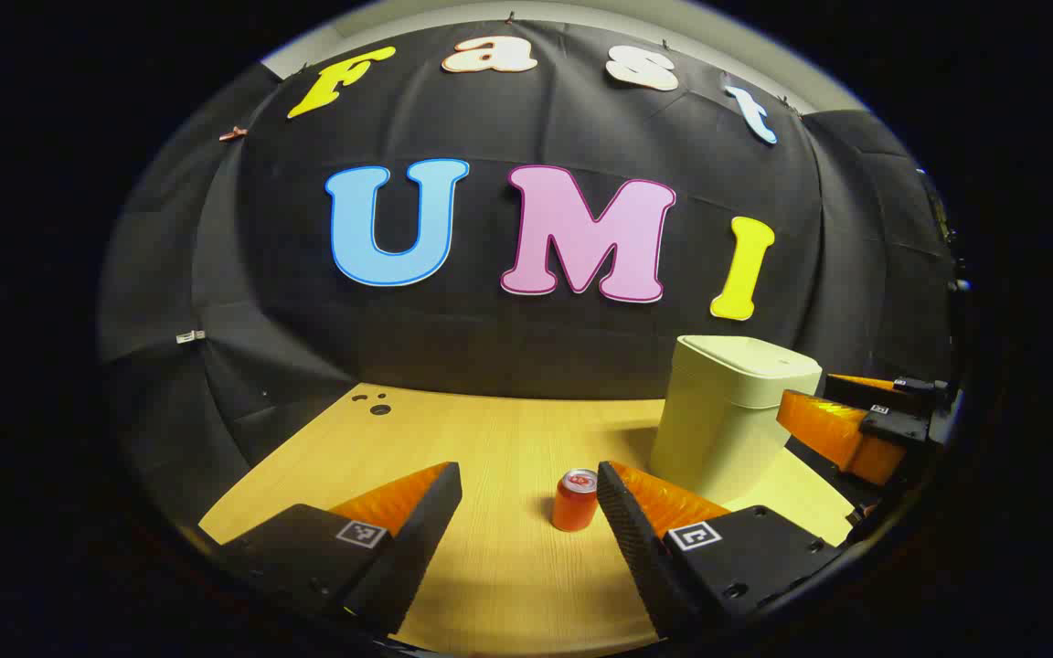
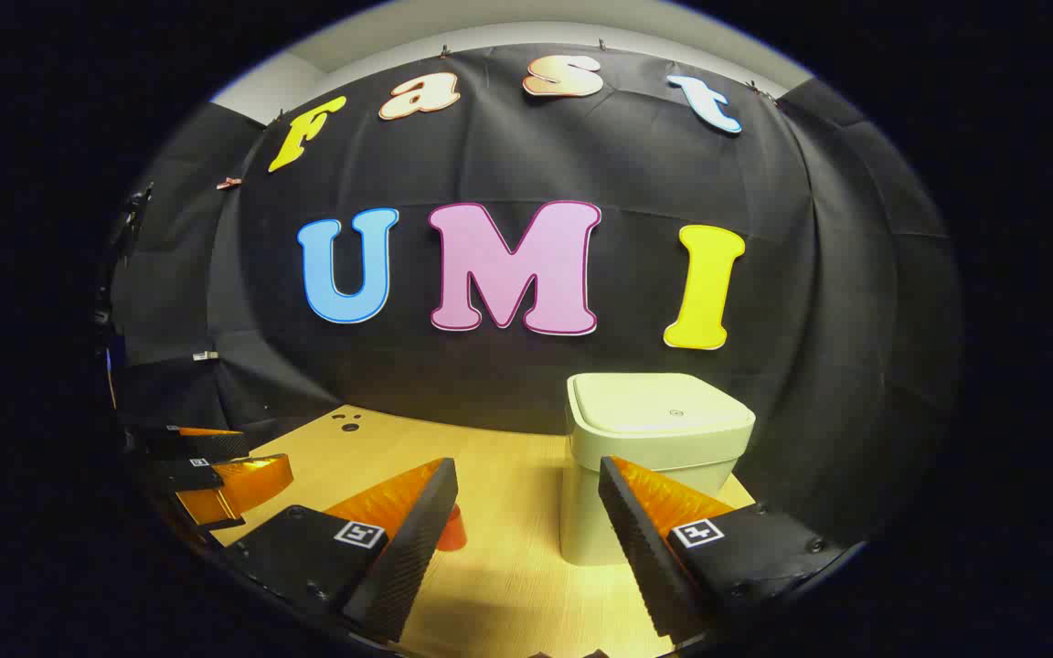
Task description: Press the lid of the desktop garbage bin to open it, pick up the crumpled paper on the desktop and throw it into the bin, then pick up the pop can on the desktop and drop it into the bin, and finally close the garbage bin lid.
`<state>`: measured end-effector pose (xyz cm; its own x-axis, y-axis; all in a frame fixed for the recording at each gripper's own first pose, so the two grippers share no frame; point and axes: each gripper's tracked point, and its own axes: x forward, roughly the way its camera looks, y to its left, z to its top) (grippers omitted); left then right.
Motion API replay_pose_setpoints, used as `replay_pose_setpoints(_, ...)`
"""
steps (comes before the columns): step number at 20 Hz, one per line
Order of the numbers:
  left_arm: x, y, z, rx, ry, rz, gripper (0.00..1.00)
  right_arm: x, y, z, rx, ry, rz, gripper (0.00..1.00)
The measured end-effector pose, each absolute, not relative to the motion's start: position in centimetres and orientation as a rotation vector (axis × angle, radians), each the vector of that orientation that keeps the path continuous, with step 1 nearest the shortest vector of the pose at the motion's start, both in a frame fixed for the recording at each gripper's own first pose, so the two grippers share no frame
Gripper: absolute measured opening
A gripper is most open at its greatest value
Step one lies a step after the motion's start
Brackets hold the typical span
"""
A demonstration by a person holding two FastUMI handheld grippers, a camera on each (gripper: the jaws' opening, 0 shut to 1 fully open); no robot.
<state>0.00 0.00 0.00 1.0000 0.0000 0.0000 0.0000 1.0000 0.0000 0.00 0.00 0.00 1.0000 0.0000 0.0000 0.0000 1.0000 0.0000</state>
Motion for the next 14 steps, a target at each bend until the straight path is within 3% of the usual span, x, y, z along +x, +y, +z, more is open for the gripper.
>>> replay_pose_setpoints(14, 1.0, 2.3, -1.1, -0.028, 0.008, 0.061, 0.96, 0.9, 0.6, -0.4, -0.025, 0.030, 0.029, 0.98)
